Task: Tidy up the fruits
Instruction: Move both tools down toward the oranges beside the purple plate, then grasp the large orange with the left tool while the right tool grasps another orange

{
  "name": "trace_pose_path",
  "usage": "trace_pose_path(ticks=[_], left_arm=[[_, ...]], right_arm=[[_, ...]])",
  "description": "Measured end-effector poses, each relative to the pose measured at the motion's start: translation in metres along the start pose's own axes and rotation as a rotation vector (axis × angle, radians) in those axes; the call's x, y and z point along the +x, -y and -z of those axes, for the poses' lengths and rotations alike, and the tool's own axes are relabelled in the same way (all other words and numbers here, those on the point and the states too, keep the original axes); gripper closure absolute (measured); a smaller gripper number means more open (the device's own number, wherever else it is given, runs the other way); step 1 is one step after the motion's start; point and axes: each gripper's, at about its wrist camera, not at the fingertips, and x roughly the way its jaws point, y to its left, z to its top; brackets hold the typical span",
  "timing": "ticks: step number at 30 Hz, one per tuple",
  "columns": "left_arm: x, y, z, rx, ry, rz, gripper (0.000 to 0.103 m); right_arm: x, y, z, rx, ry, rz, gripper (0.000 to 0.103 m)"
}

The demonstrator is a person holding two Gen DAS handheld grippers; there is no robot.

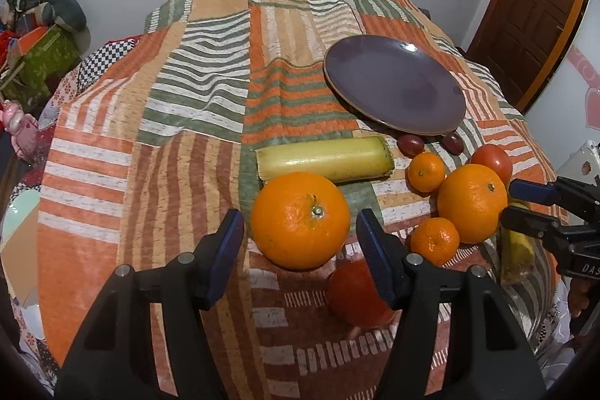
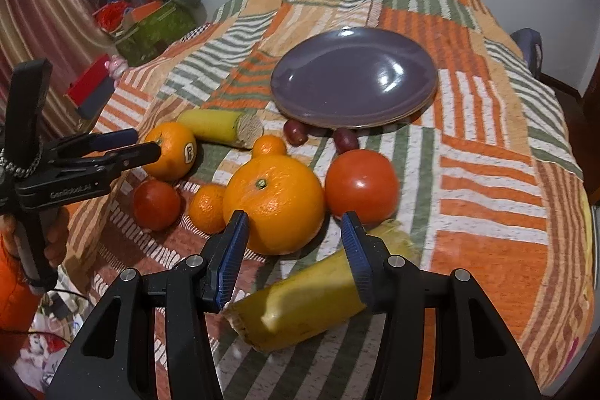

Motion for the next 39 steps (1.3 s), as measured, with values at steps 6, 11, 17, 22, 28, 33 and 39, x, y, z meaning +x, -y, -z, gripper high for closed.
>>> trace_pose_path(ticks=[6,11,17,22,28,33,39], left_arm=[[0.017,-0.008,-0.003,-0.036,-0.035,0.03,0.04],[0.025,-0.012,-0.004,-0.068,-0.05,0.08,0.038],[0.034,-0.008,-0.008,-0.065,-0.058,0.087,0.038],[0.034,-0.008,-0.008,-0.071,-0.059,0.093,0.04],[0.023,-0.007,-0.001,-0.064,-0.055,0.06,0.041],[0.013,-0.009,0.002,-0.074,-0.044,0.053,0.041],[0.004,-0.01,0.004,-0.072,-0.037,0.047,0.041]], right_arm=[[0.004,0.0,-0.003,0.006,-0.009,-0.022,0.052],[0.007,-0.002,-0.004,0.011,-0.017,-0.034,0.052],[0.017,-0.008,-0.003,0.012,-0.039,-0.054,0.049],[0.023,-0.01,-0.005,0.005,-0.04,-0.041,0.043],[0.028,-0.014,-0.008,-0.023,-0.032,-0.033,0.035],[0.031,-0.017,-0.011,-0.051,-0.017,-0.031,0.034],[0.03,-0.017,-0.013,-0.056,-0.006,-0.032,0.038]])
